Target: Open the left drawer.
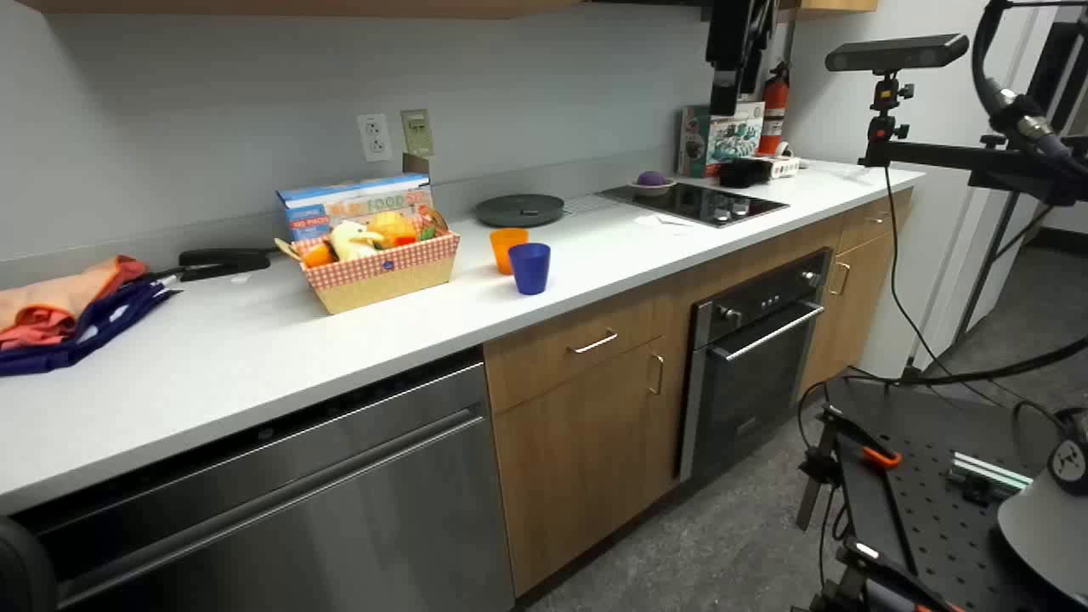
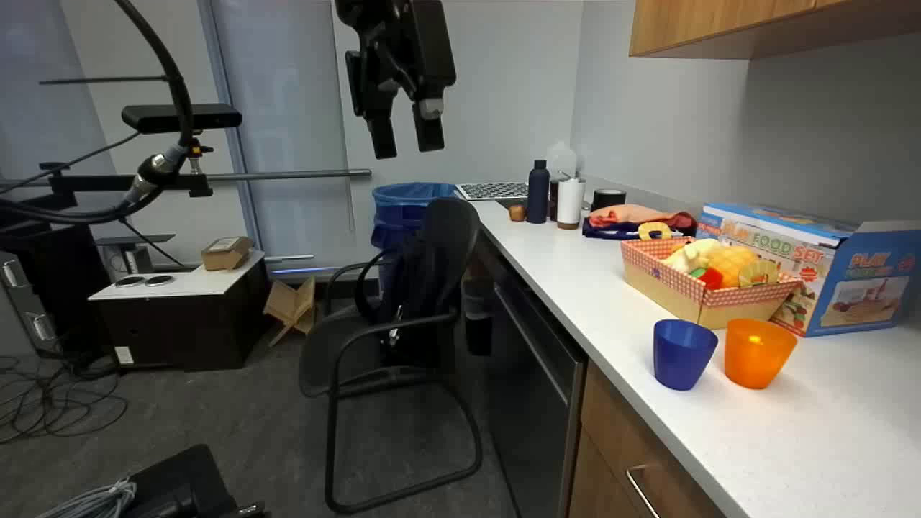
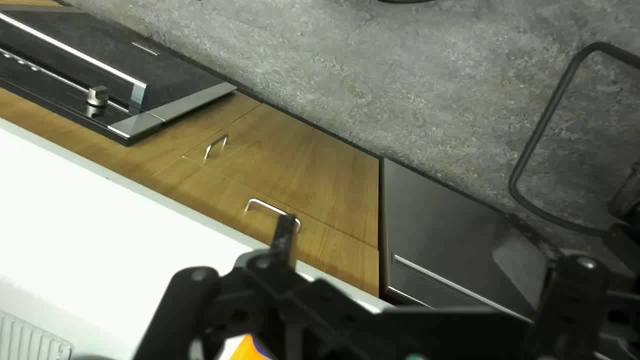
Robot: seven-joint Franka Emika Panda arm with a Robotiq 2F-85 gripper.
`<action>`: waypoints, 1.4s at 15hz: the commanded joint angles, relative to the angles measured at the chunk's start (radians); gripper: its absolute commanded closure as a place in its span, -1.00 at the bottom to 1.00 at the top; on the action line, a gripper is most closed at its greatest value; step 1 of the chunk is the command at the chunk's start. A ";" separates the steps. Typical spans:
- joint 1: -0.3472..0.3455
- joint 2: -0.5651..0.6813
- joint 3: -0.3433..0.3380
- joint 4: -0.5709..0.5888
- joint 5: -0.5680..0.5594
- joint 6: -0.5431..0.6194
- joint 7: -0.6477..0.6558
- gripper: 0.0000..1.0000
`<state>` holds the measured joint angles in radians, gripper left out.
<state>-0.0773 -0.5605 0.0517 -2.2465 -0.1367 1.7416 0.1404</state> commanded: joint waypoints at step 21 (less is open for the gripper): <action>0.000 0.011 -0.033 -0.056 0.079 0.064 0.078 -1.00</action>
<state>-0.0764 -0.5581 0.0409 -2.2630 -0.1079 1.7510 0.1571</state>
